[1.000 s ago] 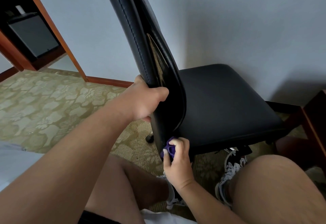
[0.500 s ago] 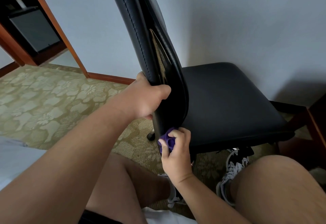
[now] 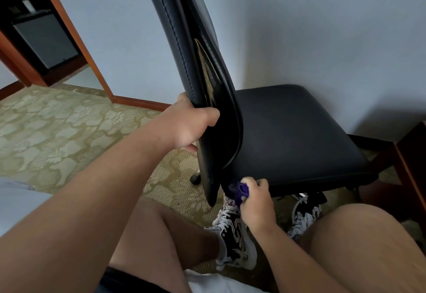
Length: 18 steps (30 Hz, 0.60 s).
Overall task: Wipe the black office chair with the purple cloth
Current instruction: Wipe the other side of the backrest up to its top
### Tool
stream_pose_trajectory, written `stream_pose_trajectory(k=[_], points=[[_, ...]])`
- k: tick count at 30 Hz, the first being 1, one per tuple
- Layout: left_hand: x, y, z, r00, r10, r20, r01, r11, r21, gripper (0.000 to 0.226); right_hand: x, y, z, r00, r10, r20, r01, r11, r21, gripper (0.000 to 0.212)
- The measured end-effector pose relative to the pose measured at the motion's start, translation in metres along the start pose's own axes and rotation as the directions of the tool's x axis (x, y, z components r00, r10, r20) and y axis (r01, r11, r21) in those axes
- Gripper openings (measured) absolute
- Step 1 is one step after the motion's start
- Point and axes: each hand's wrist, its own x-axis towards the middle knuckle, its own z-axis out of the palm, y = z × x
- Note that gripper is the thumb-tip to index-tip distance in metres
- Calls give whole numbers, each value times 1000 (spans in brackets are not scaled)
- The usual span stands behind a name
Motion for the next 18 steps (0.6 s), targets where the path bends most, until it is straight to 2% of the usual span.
stream_pose_trajectory(k=[3,5,7,9,11,12,14,16,17,18], points=[[0,0,2,1000,3,-2,-3,1000,6,74,5,3,-9,989,64,-134,-53,995,87,40],[-1,1,2,1000,4,-1,-4,1000,7,73,8,-2,-13,984,26,-175,0,989,148,38],[-2,2,3,1000,2,-4,-2,1000,4,73,8,-11,-11,988,-101,-114,117,982,147,37],[-3,2,4,1000,3,-11,-2,1000,8,73,4,-18,-2,977,-215,8,213,972,104,35],[-5,3,4,1000,1,-14,-1,1000,9,73,3,-16,9,967,-236,95,240,970,-38,34],[-6,4,5,1000,-1,-12,1,1000,12,74,2,-13,14,972,-217,95,227,968,-111,37],[-8,6,6,1000,0,-1,0,1000,23,75,2,-6,16,989,-143,-23,140,985,-99,41],[-9,7,8,1000,3,-1,-3,1000,29,76,6,-1,9,980,57,-190,-38,994,99,40],[-10,7,8,1000,7,-6,-7,1000,30,75,10,1,4,961,136,-240,-86,974,210,40],[-10,7,9,1000,11,-13,-10,999,32,73,14,0,1,954,155,-256,-83,959,272,40]])
